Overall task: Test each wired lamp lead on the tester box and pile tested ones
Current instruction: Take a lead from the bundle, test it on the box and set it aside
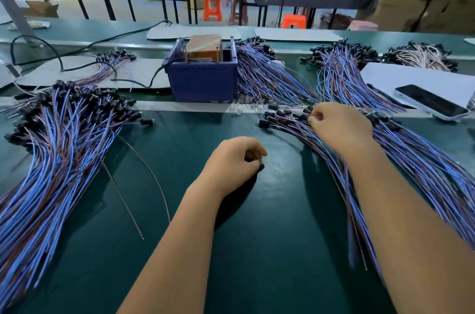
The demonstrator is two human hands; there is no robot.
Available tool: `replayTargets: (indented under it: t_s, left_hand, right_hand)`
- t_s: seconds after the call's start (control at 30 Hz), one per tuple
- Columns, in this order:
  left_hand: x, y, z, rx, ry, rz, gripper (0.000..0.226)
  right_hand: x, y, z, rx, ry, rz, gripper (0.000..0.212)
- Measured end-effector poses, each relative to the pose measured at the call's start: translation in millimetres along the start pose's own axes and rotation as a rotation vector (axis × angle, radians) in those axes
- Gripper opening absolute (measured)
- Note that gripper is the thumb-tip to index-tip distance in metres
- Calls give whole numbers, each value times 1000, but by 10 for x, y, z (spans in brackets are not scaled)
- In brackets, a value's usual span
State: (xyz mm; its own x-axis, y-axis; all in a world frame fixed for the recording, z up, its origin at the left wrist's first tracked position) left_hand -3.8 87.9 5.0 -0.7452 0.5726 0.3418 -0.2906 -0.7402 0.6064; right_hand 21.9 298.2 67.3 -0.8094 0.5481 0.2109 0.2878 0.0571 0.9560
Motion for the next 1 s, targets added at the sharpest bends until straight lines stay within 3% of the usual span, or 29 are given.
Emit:
replayTargets:
  t_s: [0.13, 0.2, 0.27, 0.37, 0.43, 0.53, 0.73, 0.87, 0.93, 1.0]
  left_hand:
    - [2, 18, -1, 4, 20, 26, 20]
    - [-2, 86, -7, 28, 48, 91, 17]
    - [-10, 240, -68, 213, 126, 209, 18]
    - [-131, 548, -277, 461, 379, 364, 28]
    - [-208, 646, -414, 437, 496, 353, 34]
    - [-254, 686, -497, 400, 554, 344, 35]
    - [-467, 989, -708, 556, 846, 236, 31]
    - [-807, 1585, -928, 582, 1029, 323, 42]
    - [-853, 1729, -940, 562, 1022, 363, 41]
    - [-803, 1820, -851, 518, 888, 503, 30]
  right_hand:
    - [-58, -26, -103, -223, -30, 39, 49]
    - [-172, -7, -345, -92, -18, 134, 46]
    - [-332, -102, -695, 105, 63, 150, 39]
    - [-629, -419, -1227, 427, 161, -61, 35]
    - [-787, -627, -1445, 383, 212, -110, 34]
    - [-859, -751, -1540, 152, 320, -3, 30]
    - [-806, -761, -1442, 324, 282, -79, 27]
    - [-813, -755, -1441, 329, 302, -78, 26]
    - [-817, -758, -1450, 314, 309, -73, 26]
    - [-817, -759, -1456, 303, 307, -67, 26]
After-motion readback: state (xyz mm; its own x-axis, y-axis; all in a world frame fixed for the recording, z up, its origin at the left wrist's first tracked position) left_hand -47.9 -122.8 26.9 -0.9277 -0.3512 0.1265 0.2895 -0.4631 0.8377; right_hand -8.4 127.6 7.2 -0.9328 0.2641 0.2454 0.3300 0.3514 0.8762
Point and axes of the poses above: each hand's wrist, its own x-axis towards the middle knuckle, its own y-axis out of the back of the hand, z = x × y, the point moved 7 cm from there along x, towards the middle knuckle, and after that the axes turned 8 degrees about -y, right-handed, at the moved point
